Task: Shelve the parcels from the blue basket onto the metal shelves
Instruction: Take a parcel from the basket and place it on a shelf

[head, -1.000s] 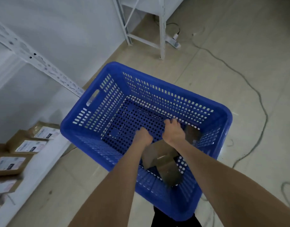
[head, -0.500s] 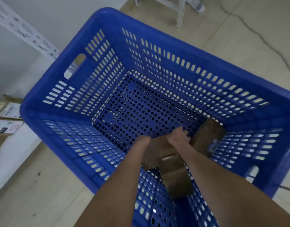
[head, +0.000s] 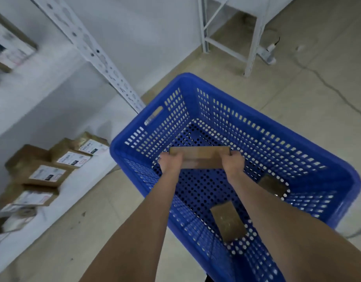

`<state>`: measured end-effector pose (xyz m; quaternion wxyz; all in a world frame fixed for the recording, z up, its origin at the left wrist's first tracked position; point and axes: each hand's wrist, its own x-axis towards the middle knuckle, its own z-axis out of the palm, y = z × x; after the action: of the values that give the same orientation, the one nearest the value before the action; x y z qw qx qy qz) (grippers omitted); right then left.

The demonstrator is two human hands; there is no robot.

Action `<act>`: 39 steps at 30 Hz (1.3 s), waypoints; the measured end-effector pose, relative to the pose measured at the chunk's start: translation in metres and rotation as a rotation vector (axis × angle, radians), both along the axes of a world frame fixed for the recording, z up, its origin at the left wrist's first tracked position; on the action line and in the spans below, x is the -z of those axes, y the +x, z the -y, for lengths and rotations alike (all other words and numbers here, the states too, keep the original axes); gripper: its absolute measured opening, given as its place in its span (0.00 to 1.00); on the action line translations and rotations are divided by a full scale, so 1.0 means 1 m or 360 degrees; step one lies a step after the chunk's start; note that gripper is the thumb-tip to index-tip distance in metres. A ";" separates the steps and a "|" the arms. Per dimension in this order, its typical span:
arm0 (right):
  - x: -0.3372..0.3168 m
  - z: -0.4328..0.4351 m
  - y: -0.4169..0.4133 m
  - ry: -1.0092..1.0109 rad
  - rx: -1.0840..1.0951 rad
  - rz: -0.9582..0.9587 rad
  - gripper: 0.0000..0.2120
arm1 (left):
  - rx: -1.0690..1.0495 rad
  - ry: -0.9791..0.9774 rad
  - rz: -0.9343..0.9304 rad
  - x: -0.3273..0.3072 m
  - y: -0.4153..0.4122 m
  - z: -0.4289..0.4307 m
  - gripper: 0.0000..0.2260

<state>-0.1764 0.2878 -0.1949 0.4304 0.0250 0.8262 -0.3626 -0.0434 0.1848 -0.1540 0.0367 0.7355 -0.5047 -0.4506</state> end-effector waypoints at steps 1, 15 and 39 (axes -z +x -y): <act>-0.022 0.002 0.004 -0.0091 0.0089 -0.0013 0.27 | -0.0016 -0.0093 -0.0040 -0.023 0.004 0.000 0.22; -0.256 -0.014 0.076 -0.0643 0.0424 0.0350 0.29 | -0.0430 -0.0805 -0.0439 -0.282 0.106 -0.055 0.20; -0.411 0.039 0.397 -0.1137 -0.0656 0.0658 0.04 | -0.0463 -0.1137 -0.0753 -0.470 0.471 0.019 0.16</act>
<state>0.2208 0.2492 0.2157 0.6309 -0.2179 0.5341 -0.5188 0.4279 0.1661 0.3155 0.4655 0.6167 -0.4977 -0.3940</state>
